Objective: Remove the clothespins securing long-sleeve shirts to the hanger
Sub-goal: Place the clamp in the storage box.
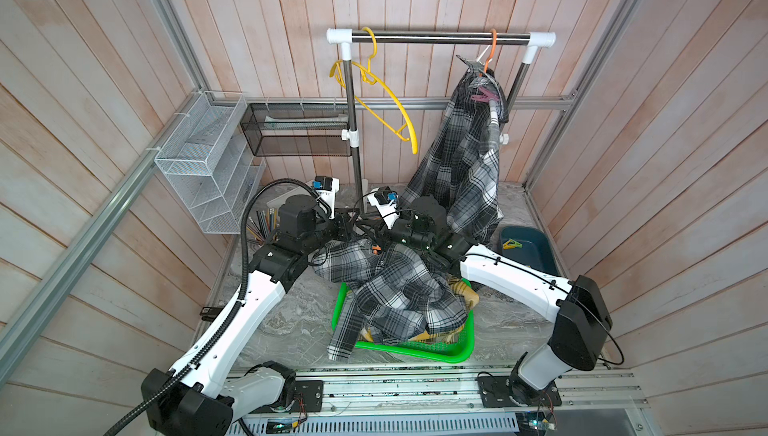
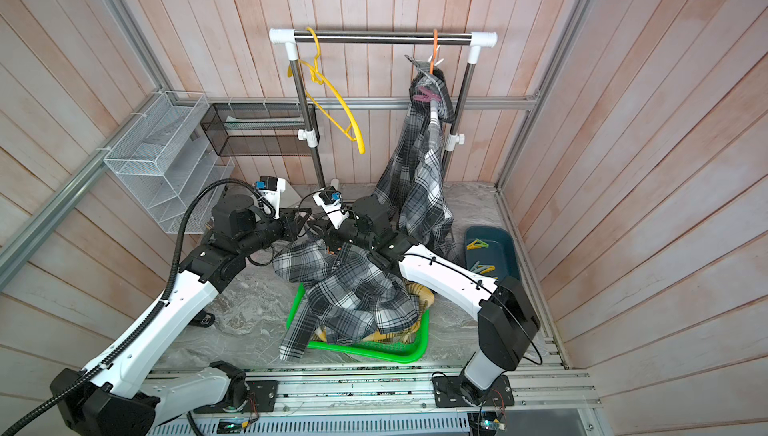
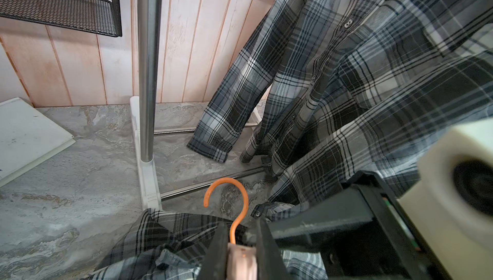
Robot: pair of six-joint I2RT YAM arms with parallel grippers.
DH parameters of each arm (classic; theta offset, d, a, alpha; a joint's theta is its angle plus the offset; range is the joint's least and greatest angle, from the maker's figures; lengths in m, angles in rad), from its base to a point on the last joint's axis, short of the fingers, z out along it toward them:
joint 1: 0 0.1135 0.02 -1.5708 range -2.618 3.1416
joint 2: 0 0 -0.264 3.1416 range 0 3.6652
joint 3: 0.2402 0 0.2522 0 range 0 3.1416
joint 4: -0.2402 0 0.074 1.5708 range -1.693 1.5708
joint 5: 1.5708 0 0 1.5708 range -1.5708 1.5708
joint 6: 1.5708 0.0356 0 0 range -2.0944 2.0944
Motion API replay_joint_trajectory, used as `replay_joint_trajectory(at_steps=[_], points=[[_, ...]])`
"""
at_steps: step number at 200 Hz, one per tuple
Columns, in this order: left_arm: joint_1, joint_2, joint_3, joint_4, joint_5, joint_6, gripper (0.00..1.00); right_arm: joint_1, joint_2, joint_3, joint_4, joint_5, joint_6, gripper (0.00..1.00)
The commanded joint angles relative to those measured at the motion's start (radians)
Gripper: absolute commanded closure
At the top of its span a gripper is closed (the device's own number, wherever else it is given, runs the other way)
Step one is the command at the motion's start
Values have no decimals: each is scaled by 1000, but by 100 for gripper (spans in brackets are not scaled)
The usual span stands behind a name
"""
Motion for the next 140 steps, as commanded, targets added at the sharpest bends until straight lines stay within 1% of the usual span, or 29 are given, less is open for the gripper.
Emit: replay_joint_trajectory(at_steps=[1,35,48,59,75,83,102,112,140], points=[[-4,1,31,0,24,-9,100,6,23,41,35,-18,-8,77],[-4,3,31,1,35,-13,100,6,39,51,40,-31,-8,84],[-5,4,32,3,36,-16,100,6,43,53,41,-30,-7,84],[-5,4,34,4,36,-16,100,8,45,53,43,-28,-6,80],[-5,5,34,-1,33,-16,100,8,44,51,43,-31,-5,67],[-5,4,35,0,33,-14,100,7,43,47,45,-31,-4,63],[-4,5,35,-1,30,-14,100,12,37,42,48,-33,-5,61],[-5,6,35,0,29,-15,100,15,38,39,50,-32,-7,65],[-5,8,35,-1,33,-17,100,15,38,36,52,-17,-10,82]])
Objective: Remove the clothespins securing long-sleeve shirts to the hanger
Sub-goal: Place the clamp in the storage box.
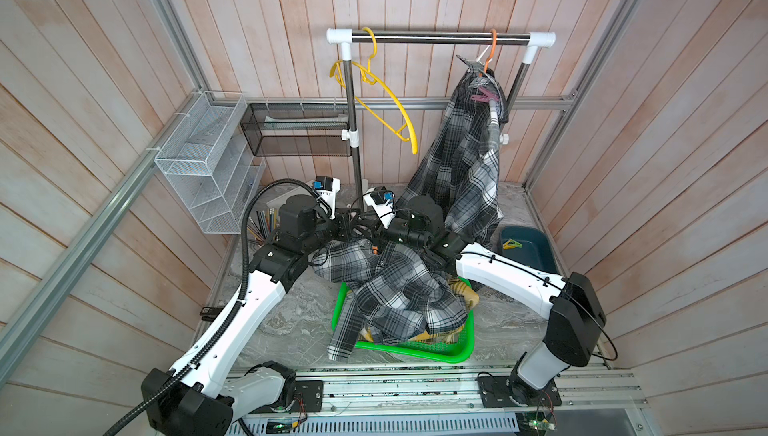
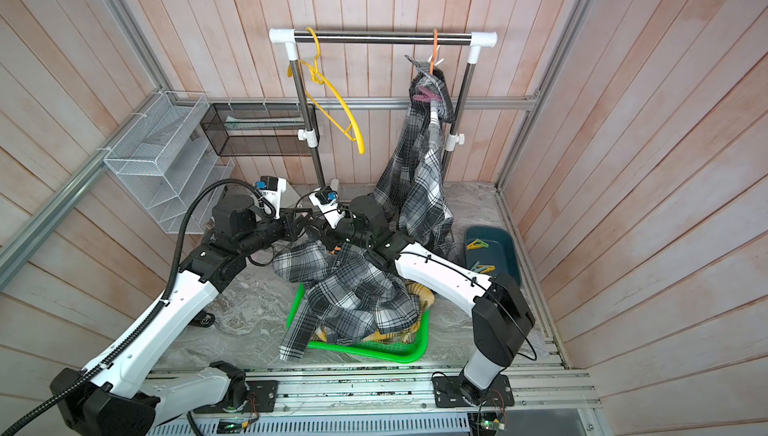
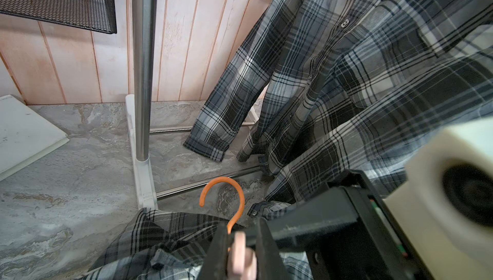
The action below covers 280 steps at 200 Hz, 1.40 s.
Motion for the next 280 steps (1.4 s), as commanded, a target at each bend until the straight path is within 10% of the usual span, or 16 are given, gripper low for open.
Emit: replay_joint_trajectory(at_steps=[1,55,108,169,245,280], points=[[-2,6,33,-1,21,-6,100,9,8,15,28,4,-2,83],[0,-4,34,1,-6,6,99,12,-5,8,18,34,-11,100],[75,-71,12,38,-87,-3,39,12,-122,-106,-10,128,16,100],[198,-175,-112,152,-93,-39,13,45,-456,-357,-245,466,144,100],[326,-225,-170,164,17,-15,0,54,-776,-553,-735,831,613,100],[404,-225,-207,198,97,-71,0,-222,-818,-603,-773,625,625,100]])
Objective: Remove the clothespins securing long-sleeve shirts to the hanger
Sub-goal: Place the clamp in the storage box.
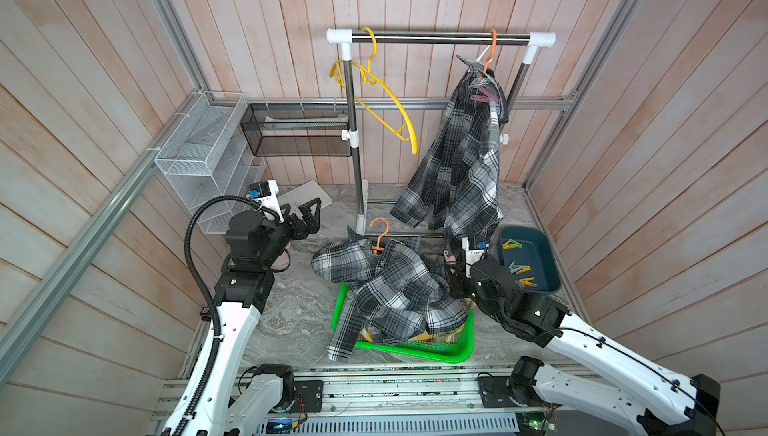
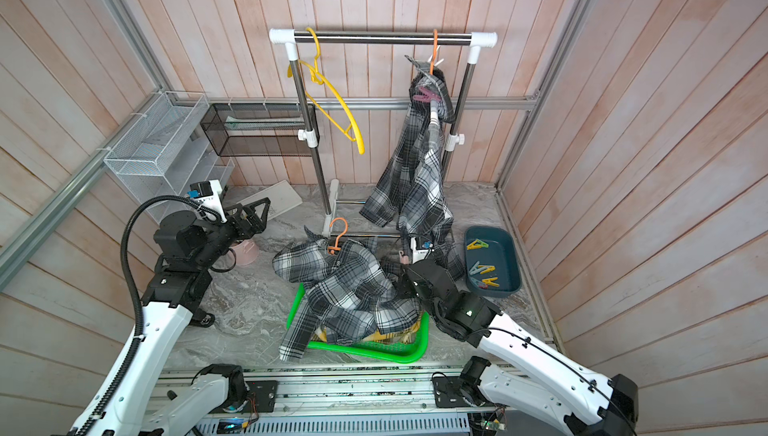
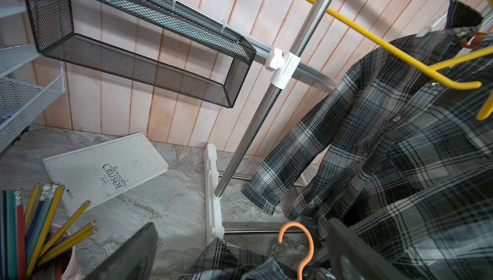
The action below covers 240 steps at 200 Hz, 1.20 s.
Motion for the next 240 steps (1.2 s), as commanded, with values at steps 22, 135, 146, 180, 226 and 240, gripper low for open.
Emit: replay_joint_trajectory(at_steps=[22,135,146,180,226,240], points=[[74,-14,-43,69,138,-26,0,-397,-95,-74,-77,-235,20,100],[83,-66,-149,196,186,49,0,-1073,104,-219,322,-568,-109,100],[86,-68,-156,207,192,48,0,-1081,171,-218,374,-559,-93,100],[104,-61,-163,208,210,50,0,-1097,328,-196,452,-545,-75,75],[120,-56,-180,223,232,51,0,-1096,240,-111,390,-551,-101,51],[123,-58,-201,253,240,65,0,-1093,162,-92,338,-592,-100,50]])
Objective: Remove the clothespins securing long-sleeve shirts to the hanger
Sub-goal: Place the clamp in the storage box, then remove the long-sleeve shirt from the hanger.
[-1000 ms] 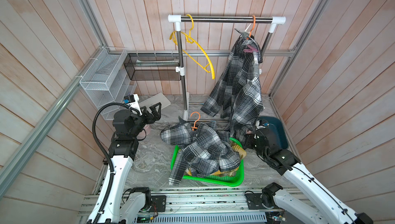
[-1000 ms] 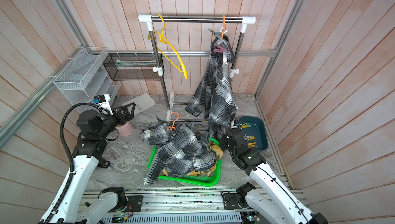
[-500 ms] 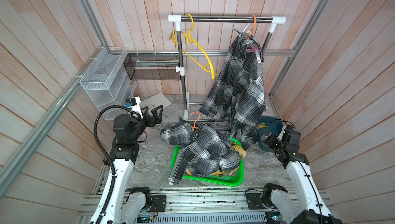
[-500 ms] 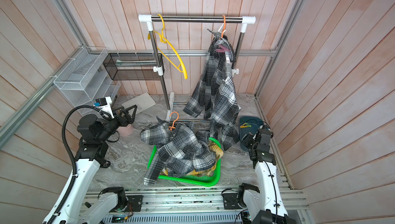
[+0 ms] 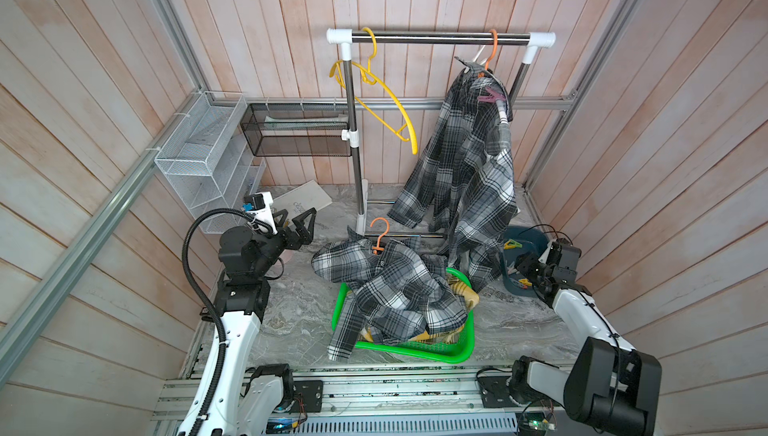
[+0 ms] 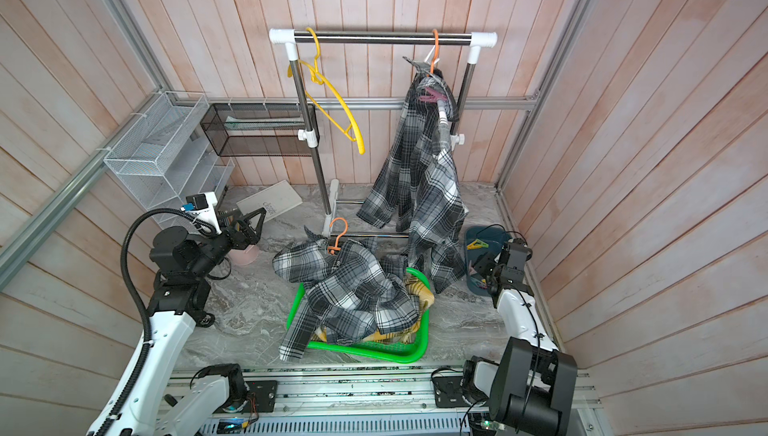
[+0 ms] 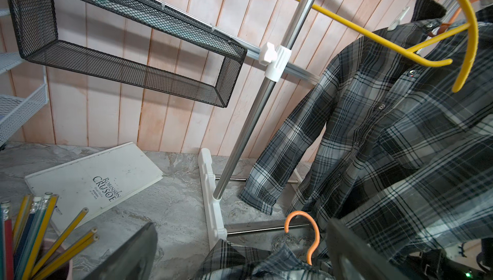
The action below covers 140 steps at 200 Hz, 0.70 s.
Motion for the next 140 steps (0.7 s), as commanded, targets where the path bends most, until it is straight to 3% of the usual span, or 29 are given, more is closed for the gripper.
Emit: replay_joint_trajectory(at_steps=[1,28,41,66,105,140], points=[[10,-5,-32,61,40,30,0,1,-120,63,-45,-51,-7,49],[14,-1,-119,194,156,65,0,118,-265,129,-261,-47,-14,49],[18,18,-148,250,172,73,0,260,-311,152,-360,20,-12,49],[39,104,-92,182,221,75,0,556,-368,181,-499,181,46,50],[61,81,-102,273,258,0,1,889,-591,97,-494,292,159,57],[67,51,-100,258,248,9,1,1074,-606,46,-398,165,74,60]])
